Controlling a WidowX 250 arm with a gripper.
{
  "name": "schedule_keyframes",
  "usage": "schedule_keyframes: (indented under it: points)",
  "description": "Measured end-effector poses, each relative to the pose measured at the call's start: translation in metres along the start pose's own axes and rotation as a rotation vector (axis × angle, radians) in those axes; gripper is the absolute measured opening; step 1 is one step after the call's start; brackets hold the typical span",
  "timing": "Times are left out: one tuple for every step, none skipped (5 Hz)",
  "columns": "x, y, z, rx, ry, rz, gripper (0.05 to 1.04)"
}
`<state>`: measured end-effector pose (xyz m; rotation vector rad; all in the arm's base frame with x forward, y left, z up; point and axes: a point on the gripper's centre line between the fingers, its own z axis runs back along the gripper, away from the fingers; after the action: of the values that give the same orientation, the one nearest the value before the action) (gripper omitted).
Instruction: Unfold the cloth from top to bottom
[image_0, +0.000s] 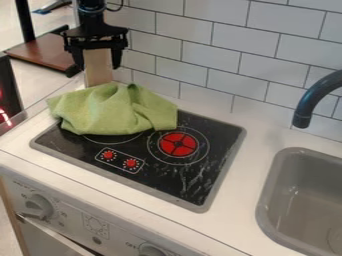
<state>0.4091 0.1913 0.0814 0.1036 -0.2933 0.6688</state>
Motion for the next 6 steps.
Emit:
schedule_keyframes:
  points:
    - [-0.013,0.001,-0.013,0.013,0.082,-0.032,0.999]
    - [-0.022,0.003,-0.023,0.014,0.088,-0.059,0.999]
    - [-0.026,0.001,-0.027,0.007,0.096,-0.07,0.951]
    - [-0.023,0.002,-0.027,0.009,0.08,-0.059,0.649]
    - [-0.022,0.002,-0.027,0.01,0.072,-0.061,0.347]
    - [-0.024,0.002,-0.027,0.005,0.086,-0.056,0.142]
